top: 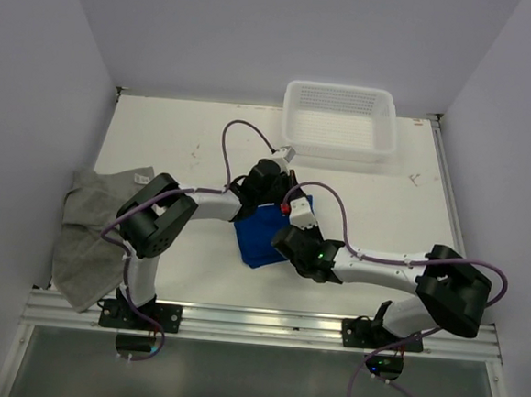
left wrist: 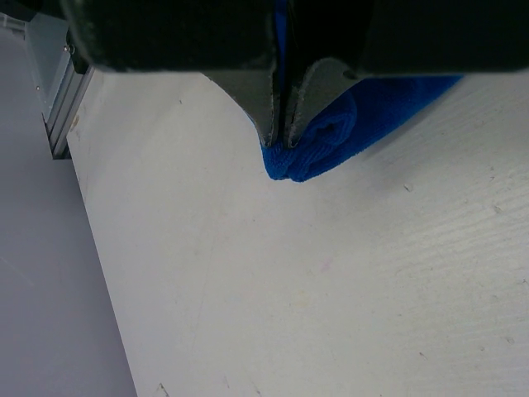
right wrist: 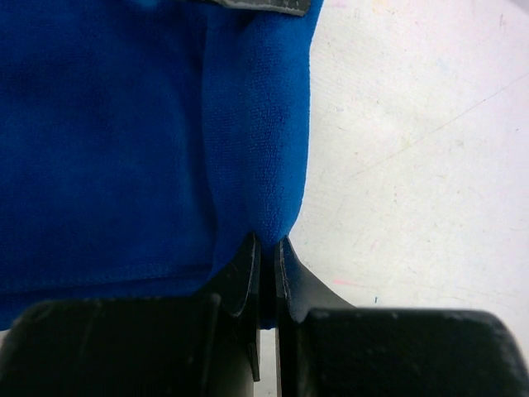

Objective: Roll the towels
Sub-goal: Roll the towel

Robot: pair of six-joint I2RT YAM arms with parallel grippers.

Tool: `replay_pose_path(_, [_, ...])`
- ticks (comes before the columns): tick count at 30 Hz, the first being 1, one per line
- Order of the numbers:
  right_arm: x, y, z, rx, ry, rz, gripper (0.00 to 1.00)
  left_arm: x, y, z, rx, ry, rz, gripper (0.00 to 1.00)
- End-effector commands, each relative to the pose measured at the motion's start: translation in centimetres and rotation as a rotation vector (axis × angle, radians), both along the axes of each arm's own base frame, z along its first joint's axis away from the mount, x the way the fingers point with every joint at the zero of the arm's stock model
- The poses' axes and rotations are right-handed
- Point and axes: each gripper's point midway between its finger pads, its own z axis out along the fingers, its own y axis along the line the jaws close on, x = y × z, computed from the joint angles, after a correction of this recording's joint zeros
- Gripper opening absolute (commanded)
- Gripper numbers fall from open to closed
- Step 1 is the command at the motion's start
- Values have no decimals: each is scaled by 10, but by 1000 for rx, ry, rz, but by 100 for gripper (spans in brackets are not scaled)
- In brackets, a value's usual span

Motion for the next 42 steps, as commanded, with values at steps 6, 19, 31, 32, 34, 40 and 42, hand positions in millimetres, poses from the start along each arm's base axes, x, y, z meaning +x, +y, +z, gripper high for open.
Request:
replay_pose_path(6, [6,-1,13,-122,-49,-9,0,20,0,27,-56,-131,-3,0])
replay_pose_path(19, [3,9,-4,-177,-3,35,0,23,12,12,19,-117,9,0])
replay_pose_path(31, [1,12,-7,-168,19,44,0,22,25,-14,89,-88,35,0])
replay_pose_path(32, [1,12,-6,-167,19,45,0,22,24,-15,86,-85,35,0])
replay_pose_path(34, [0,10,-7,-170,22,45,0,22,24,-14,77,-84,34,0])
replay_pose_path(40, [1,14,-3,-171,26,60,0,17,28,-11,82,-83,34,0])
replay_pose_path(42, [0,18,-3,-147,30,69,0,15,31,-10,88,-90,34,0])
